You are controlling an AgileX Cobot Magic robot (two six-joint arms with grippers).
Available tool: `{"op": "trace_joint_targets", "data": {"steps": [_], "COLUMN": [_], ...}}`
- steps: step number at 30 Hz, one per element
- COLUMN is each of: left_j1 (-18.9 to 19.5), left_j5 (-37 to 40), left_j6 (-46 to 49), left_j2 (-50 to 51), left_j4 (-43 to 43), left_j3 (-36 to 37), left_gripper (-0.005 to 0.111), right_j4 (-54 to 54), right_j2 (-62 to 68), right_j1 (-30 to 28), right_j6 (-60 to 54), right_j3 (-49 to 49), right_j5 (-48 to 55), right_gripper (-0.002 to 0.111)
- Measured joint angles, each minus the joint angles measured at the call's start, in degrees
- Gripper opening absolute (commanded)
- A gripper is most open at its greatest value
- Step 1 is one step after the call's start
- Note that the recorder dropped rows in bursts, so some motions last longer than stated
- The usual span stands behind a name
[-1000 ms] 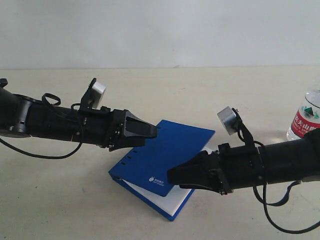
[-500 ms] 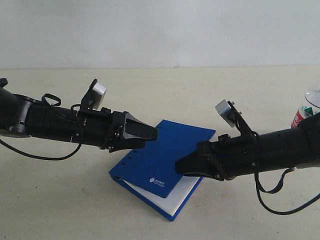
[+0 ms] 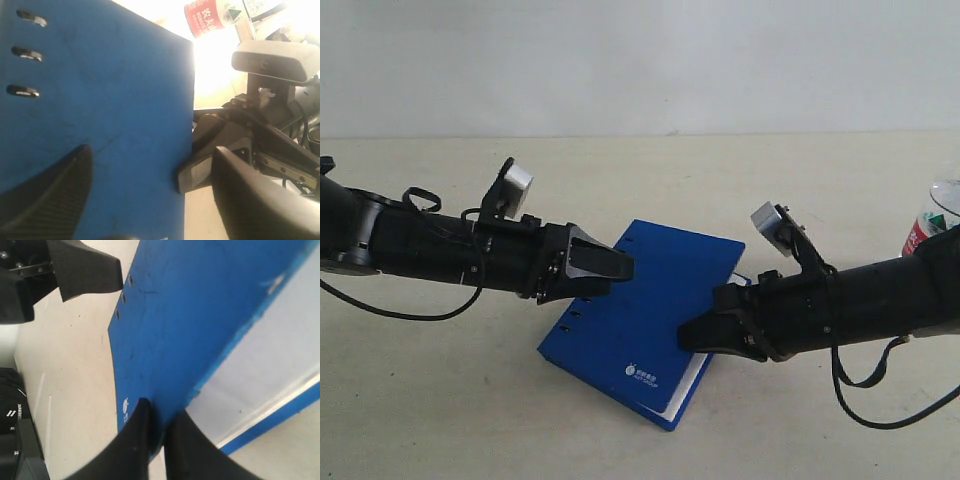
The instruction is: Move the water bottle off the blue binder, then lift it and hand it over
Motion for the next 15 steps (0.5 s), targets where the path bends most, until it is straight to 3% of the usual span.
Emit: {"op": "trace_joint_targets", "data": {"steps": [7,15], "left_j1": [3.21,7.99], "left_j5": [3.04,4.25], "left_j6": [0.81,1.56], "left_j2": [0.00,0.00], "left_j4": [0.00,4.89], "left_j3": [0.00,0.00], "left_gripper": [0.064,0.064], "right_j4": [-0.27,-9.48], "right_j2": [0.00,0.00], "right_j1": [0.00,0.00], "right_j6": [0.00,-0.12], "right_j3": [0.00,-0.34], "right_j5": [1.55,12.19], "right_gripper": [0.000,0.000]}}
